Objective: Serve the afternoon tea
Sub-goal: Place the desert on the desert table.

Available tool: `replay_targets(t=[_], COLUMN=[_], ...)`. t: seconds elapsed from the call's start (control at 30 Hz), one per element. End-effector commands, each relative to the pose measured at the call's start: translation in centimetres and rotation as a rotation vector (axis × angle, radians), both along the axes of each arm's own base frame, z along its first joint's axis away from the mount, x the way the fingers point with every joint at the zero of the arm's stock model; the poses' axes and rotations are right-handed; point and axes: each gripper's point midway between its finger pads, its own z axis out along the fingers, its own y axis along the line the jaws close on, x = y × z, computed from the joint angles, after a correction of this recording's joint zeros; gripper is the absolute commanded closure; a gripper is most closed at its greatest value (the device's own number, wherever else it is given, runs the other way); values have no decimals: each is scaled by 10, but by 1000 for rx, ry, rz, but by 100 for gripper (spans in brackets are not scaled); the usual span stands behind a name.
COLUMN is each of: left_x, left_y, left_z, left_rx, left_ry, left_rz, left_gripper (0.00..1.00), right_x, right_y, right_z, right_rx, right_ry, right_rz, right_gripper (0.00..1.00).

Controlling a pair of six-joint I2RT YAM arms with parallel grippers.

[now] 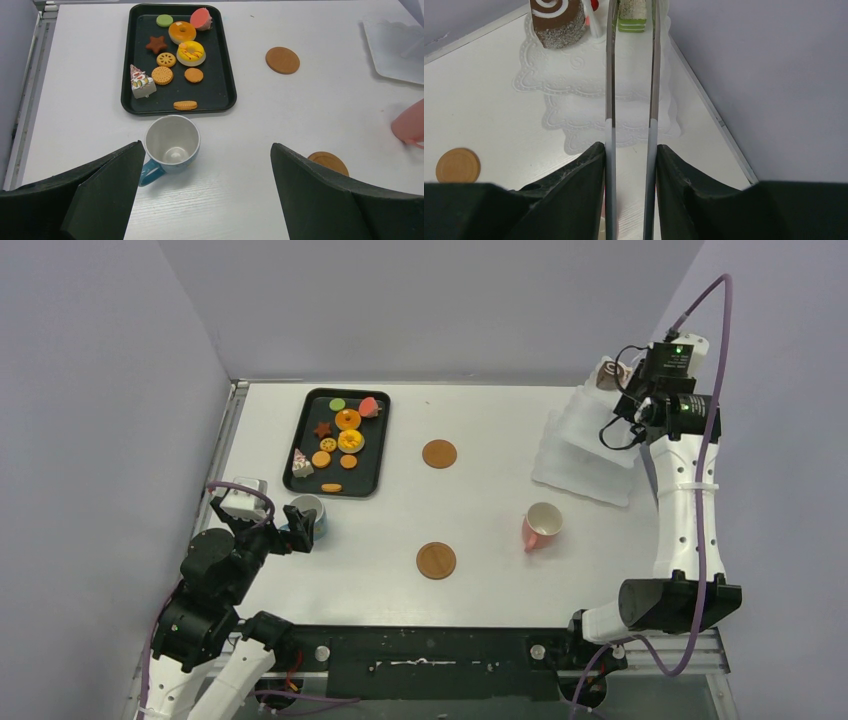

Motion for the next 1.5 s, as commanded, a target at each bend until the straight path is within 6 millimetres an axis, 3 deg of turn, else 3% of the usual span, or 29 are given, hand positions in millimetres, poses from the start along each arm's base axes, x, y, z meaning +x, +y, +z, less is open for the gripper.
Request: replay_targets(t=[0.0,0.63,1.03,1.47], left_x=[4,3,1,0], left_y=[0,0,1,1], left_z=[18,19,22,22], left_rx=[-21,-26,-30,-32], left_ry=[-67,-76,-87,-90], left_rz=[3,4,6,4], left_gripper=[3,3,3,3], right_x=[-2,-23,-22,-60], right_y=[-9,-12,-5,-9], right_z=[32,50,52,79], right_rx=[-28,-45,-29,-27], right_ry=[-109,-127,-151,-204], right_rz=[-45,-70,-30,-107], right_gripper=[62,57,56,56])
